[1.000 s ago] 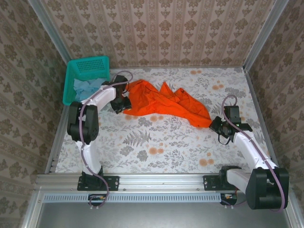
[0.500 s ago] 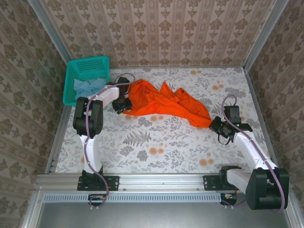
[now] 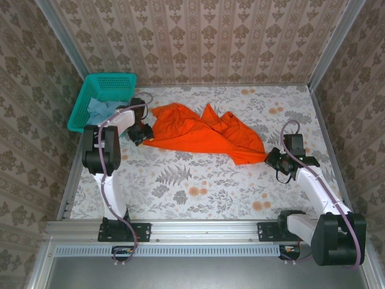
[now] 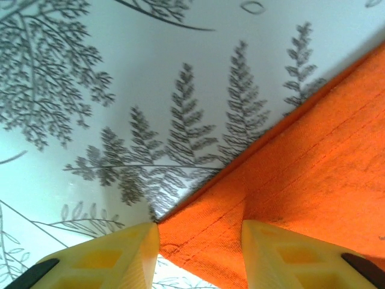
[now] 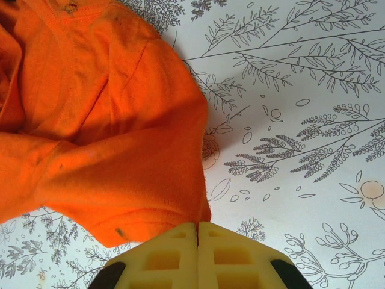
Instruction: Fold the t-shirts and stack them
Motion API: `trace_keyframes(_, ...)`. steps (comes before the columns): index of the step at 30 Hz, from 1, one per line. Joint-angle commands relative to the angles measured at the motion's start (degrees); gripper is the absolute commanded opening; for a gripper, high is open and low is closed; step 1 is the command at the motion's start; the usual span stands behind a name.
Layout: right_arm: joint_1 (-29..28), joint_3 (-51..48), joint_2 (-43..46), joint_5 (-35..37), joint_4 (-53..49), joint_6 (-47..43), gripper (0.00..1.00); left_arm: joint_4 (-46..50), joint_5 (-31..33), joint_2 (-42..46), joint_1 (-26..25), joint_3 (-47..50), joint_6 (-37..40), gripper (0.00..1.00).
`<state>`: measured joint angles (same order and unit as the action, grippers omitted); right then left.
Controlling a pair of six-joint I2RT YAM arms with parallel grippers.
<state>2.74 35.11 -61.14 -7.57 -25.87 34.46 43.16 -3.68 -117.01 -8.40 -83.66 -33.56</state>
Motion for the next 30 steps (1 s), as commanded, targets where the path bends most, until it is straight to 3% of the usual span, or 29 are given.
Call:
trace_keyframes(1, 0.16, 1.01, -0.33, -0.42, 0.47, -0.81, 0.0, 2.1, -3.22, -0.06, 1.11, 0.11, 3.08, 0.43)
trace_keyframes(7, 0.16, 0.62, 0.4, -0.51, 0.51, -0.64, 0.0, 1.84, -2.98, 3.35, 0.75, 3.46, 4.46, 0.5)
trace_keyframes(15, 0.16, 0.39, 0.06, -1.12, 0.57, -0.97, 0.0, -0.32, -0.65, 8.46, 0.76, 8.75, 4.29, 0.67)
trace_keyframes(19, 0.16, 0.39, -0.11, -1.19, 0.9, -1.13, 0.0, -0.79, -0.35, 9.04, 0.59, 9.82, 4.28, 0.63)
trace_keyframes(30, 0.14, 0.15, 0.41, -1.07, -0.09, -1.39, 0.0, -1.05, -0.96, 2.91, -0.8, 5.03, 3.68, 0.35)
